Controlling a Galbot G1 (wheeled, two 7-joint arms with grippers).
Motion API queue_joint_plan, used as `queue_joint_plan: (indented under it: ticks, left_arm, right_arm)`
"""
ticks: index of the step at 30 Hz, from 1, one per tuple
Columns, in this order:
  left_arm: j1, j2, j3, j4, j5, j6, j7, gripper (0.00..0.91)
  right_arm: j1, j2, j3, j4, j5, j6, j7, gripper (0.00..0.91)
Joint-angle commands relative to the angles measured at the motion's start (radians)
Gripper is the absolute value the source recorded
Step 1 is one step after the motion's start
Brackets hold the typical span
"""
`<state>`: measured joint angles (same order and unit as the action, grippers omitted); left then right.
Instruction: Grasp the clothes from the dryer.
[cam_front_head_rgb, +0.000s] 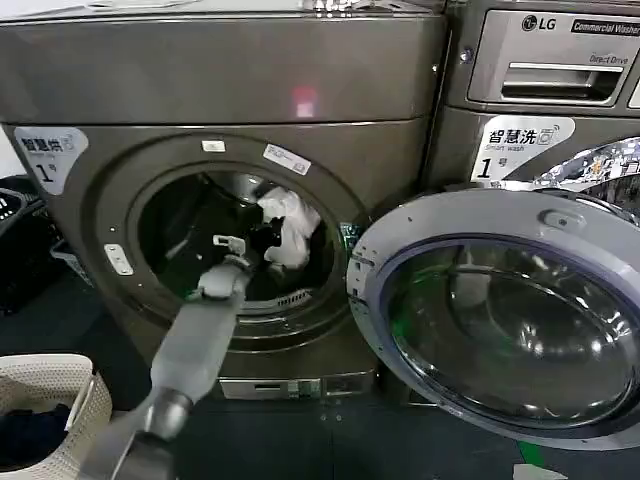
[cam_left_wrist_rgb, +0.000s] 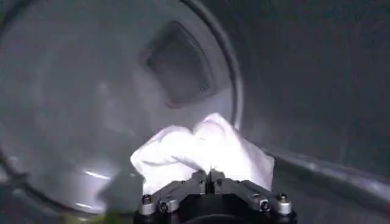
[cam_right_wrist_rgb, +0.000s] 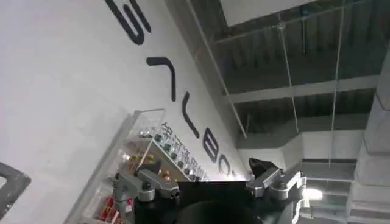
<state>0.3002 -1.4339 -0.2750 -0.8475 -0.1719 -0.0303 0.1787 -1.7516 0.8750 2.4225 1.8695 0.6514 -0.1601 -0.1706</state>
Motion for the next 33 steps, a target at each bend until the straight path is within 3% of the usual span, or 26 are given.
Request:
queue_joint_plan:
  ticks: [1, 7, 33]
  left_arm:
    - [0.166, -0.032, -0.098, -0.203, 0.053, -0.098, -0.287, 0.0]
    - [0.215, -0.042, -0.095, -0.302, 0.072, -0.086, -0.311, 0.0]
    - [0.236, -0.037, -0.07, -0.322, 0.096, -0.084, -0.284, 0.0]
  right_arm:
    - [-0.001, -0.001, 0.002, 0.002, 0.007, 0.017, 0.006, 0.907]
    - [-0.012, -0.001, 0.021, -0.004, 0.022, 0.027, 0.02, 0.907]
    - [-0.032, -0.008, 0.059, -0.007, 0.025, 0.023, 0.017, 0.907]
